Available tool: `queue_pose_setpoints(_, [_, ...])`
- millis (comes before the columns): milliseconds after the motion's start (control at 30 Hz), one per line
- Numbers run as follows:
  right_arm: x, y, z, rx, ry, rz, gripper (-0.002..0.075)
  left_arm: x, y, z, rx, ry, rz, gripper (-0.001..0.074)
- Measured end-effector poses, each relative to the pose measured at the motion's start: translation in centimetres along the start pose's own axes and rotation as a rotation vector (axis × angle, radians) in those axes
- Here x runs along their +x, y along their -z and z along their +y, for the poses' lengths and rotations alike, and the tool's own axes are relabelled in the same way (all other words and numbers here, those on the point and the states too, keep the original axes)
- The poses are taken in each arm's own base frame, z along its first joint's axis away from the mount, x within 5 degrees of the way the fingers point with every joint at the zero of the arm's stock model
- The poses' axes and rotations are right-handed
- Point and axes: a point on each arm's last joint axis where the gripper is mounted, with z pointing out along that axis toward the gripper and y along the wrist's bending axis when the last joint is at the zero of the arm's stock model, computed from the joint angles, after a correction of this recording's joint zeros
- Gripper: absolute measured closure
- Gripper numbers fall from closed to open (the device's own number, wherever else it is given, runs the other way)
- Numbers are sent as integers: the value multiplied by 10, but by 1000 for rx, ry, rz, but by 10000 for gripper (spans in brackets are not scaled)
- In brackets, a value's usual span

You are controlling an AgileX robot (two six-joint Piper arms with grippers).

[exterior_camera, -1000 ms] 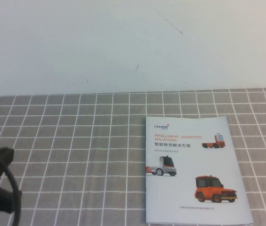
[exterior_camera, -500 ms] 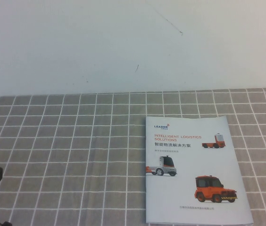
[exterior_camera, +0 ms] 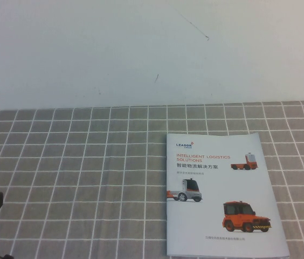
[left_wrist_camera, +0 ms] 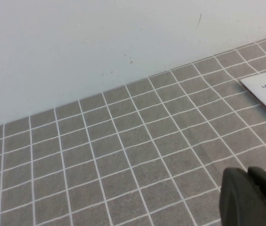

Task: Close book
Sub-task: 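Close the open booklet and leave it lying on the table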

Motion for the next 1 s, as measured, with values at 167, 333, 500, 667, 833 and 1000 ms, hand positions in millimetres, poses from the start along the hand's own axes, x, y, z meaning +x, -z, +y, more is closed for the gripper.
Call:
queue_pose_setpoints(167, [0, 0, 0, -1, 0, 1, 729, 1, 0, 0, 3, 0, 11, 738])
queue_pose_setpoints(333, [0, 0, 0, -1, -1, 1, 729, 2, 0, -1, 6, 0, 26, 738])
queue_pose_setpoints(500, [0, 0, 0, -1, -1, 1, 729, 20, 3, 1, -29, -8, -29, 738])
queue_pose_setpoints(667, [0, 0, 0, -2, -2, 0, 729, 54, 14, 3, -118, -48, -104, 738])
queue_pose_setpoints(833, [0, 0, 0, -2, -2, 0, 729, 93, 18, 2, -174, 13, -119, 738])
queue_pose_setpoints(1000, [0, 0, 0, -2, 0, 0, 729, 106, 23, 2, -203, 64, -66, 738])
